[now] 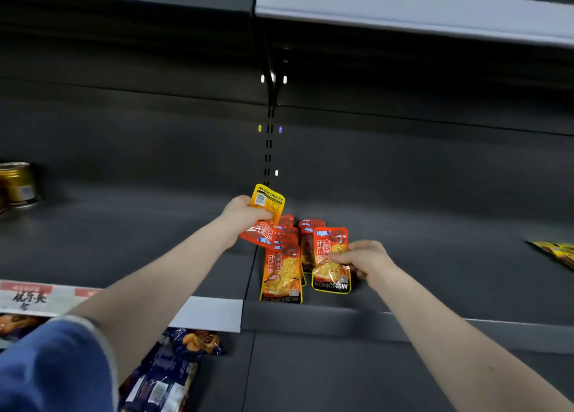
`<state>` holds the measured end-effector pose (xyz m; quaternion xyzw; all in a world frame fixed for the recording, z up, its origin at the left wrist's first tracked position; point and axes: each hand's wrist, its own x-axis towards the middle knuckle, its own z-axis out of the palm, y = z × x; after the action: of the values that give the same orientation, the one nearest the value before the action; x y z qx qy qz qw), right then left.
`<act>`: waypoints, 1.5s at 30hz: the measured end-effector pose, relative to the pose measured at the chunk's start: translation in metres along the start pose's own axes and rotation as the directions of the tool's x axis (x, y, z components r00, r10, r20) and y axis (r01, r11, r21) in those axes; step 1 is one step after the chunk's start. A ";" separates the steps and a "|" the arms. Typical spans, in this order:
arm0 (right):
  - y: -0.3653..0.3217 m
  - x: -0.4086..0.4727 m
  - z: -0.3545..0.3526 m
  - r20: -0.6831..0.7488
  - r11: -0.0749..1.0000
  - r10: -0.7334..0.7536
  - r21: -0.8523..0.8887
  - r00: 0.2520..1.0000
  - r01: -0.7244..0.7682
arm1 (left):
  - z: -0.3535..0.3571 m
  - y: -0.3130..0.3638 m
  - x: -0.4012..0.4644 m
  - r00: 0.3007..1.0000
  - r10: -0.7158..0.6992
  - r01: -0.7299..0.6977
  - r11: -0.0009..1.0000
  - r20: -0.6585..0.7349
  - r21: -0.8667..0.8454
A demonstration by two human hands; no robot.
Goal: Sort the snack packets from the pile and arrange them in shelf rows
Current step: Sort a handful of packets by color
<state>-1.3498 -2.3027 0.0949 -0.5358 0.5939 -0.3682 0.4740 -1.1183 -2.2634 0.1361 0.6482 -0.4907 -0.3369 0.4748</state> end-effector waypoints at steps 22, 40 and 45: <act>-0.001 0.016 0.017 0.049 0.825 -0.231 -0.519 0.972 0.223 | 0.011 -0.002 0.008 0.998 0.035 -0.037 0.997 0.043 0.062; 0.014 0.034 -0.067 -0.153 0.878 -0.232 -0.459 0.961 0.139 | 0.029 0.023 -0.007 0.972 0.207 -0.223 0.959 0.108 0.176; 0.025 0.037 -0.100 -0.200 0.907 -0.194 -0.410 0.960 0.097 | 0.048 0.028 -0.016 0.881 0.449 -0.473 0.845 0.149 0.248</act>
<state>-1.4521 -2.3425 0.0929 -0.6159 0.6662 -0.3362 0.2528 -1.1756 -2.2636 0.1465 0.5563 -0.6941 -0.1682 0.4249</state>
